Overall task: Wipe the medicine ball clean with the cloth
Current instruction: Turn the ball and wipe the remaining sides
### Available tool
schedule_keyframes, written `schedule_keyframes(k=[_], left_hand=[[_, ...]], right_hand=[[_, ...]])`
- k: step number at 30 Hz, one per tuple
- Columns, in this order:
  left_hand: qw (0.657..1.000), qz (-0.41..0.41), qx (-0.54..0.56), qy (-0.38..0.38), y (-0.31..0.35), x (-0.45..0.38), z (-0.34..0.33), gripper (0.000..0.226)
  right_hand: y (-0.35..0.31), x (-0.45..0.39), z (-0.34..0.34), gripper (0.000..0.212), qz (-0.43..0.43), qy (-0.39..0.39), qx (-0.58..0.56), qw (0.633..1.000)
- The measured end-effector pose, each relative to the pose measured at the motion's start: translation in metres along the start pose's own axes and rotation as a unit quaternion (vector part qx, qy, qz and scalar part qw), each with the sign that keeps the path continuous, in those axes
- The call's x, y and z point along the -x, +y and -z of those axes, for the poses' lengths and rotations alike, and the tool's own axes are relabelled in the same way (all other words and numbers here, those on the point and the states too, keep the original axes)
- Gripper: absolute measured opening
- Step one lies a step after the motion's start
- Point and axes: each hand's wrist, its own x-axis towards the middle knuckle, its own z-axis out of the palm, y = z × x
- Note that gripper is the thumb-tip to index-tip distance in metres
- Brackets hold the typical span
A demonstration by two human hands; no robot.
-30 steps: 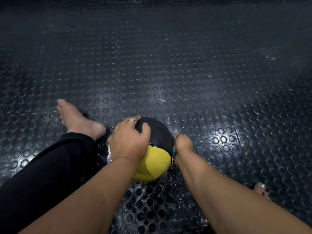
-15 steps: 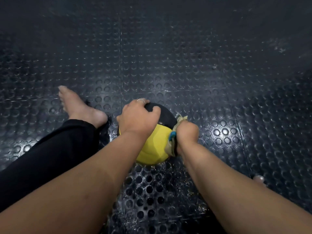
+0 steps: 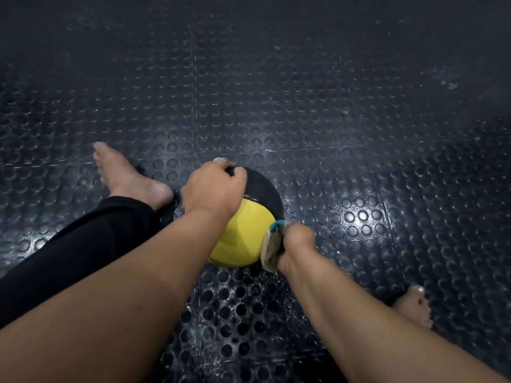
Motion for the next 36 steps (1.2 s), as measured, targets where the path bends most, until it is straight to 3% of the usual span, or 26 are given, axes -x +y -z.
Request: schedule_keyframes(k=[2,4,6,8,11,13,18,21,24,29,31,34,36], left_hand=[[1.0,0.001,-0.001,-0.011,0.001,0.003,-0.001,0.033],[0.999,-0.001,0.029,-0.038,0.004,-0.004,0.001,0.028],[0.983,0.003,0.171,-0.072,0.007,-0.015,0.012,0.022],[0.946,-0.009,0.311,-0.094,0.003,-0.021,0.03,0.023],[0.945,-0.026,0.301,-0.128,-0.022,-0.016,0.036,0.031],[0.933,0.016,0.328,-0.146,-0.042,-0.008,0.025,0.036],[0.865,0.143,0.434,-0.206,-0.053,0.027,-0.006,0.043],[0.832,0.169,0.477,-0.227,-0.056,0.032,-0.019,0.044],[0.835,0.17,0.472,-0.228,-0.053,0.029,-0.019,0.043],[0.903,0.072,0.401,-0.134,-0.065,0.007,0.0,0.046],[0.929,0.064,0.343,-0.126,-0.071,-0.002,0.01,0.069],[0.944,0.066,0.303,-0.109,-0.061,0.017,0.01,0.113],[0.958,0.012,0.28,-0.069,-0.051,0.035,-0.004,0.122]], right_hand=[[0.005,0.011,0.004,0.032,0.056,0.004,0.042,0.998],[0.005,0.021,0.007,0.022,0.188,0.038,0.116,0.974],[-0.002,0.026,0.011,0.031,0.316,0.05,0.17,0.932],[-0.015,0.032,0.017,0.032,0.374,0.056,0.192,0.906],[-0.037,0.026,0.024,0.03,0.422,0.067,0.24,0.872],[-0.045,0.016,0.023,0.025,0.429,0.07,0.281,0.856],[-0.049,-0.011,0.028,0.024,0.406,0.076,0.277,0.868],[-0.048,-0.01,0.032,0.03,0.404,0.069,0.298,0.862],[-0.045,-0.007,0.031,0.032,0.41,0.075,0.307,0.856],[-0.025,-0.004,0.027,0.032,0.4,0.031,0.289,0.869],[-0.02,-0.007,0.019,0.033,0.388,0.017,0.319,0.865],[-0.023,-0.01,0.003,0.031,0.376,0.056,0.346,0.858],[-0.028,-0.003,-0.004,0.033,0.447,0.079,0.294,0.841]])
